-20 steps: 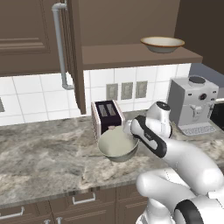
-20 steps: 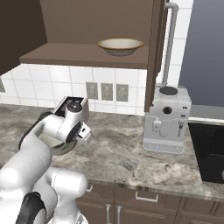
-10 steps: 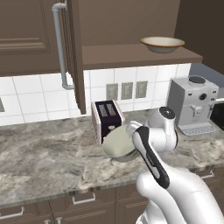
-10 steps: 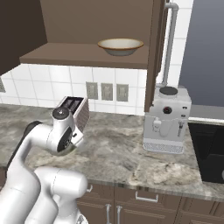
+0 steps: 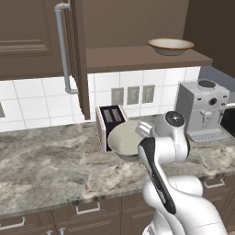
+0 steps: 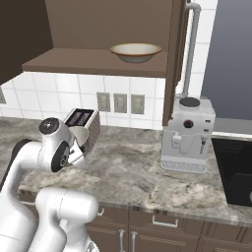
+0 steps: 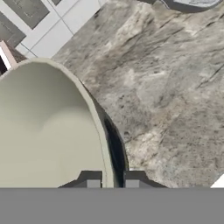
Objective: Open the cabinet. Pick the bowls from the counter and place them in the cabinet. Then close the cabinet.
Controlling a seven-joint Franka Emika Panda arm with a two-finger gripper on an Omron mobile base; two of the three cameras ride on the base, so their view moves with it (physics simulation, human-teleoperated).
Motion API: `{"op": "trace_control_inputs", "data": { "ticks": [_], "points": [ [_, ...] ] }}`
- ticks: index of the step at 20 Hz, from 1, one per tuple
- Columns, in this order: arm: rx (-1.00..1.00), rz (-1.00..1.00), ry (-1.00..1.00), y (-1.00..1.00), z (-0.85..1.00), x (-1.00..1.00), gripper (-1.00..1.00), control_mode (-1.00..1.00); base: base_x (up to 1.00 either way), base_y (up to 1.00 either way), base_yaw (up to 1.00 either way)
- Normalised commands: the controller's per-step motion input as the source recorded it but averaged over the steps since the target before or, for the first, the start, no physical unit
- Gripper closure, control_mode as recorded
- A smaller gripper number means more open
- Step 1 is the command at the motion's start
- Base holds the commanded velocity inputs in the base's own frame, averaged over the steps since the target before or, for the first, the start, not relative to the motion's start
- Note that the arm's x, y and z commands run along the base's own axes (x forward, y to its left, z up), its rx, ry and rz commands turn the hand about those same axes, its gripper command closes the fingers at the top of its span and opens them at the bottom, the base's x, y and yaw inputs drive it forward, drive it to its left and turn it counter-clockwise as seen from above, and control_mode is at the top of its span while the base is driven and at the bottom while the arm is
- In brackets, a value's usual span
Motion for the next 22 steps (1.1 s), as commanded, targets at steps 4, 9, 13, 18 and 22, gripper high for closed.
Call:
{"op": "trace_control_inputs", "data": {
  "ticks": [4,9,13,18,22],
  "points": [
    [0.1,-0.26,-0.02,-0.06,0.29,-0.34,1.0,-1.0,0.0,0.0,0.0],
    [0.11,-0.27,-0.03,-0.07,0.33,-0.46,1.0,-1.0,0.0,0.0,0.0],
    [0.03,-0.21,-0.17,-0.04,0.5,-0.48,1.0,-1.0,0.0,0.0,0.0],
    [0.0,-0.15,-0.28,0.0,0.65,-0.41,1.0,-1.0,0.0,0.0,0.0],
    [0.0,-0.08,-0.25,0.0,0.68,-0.42,1.0,-1.0,0.0,0.0,0.0]
  ]
}}
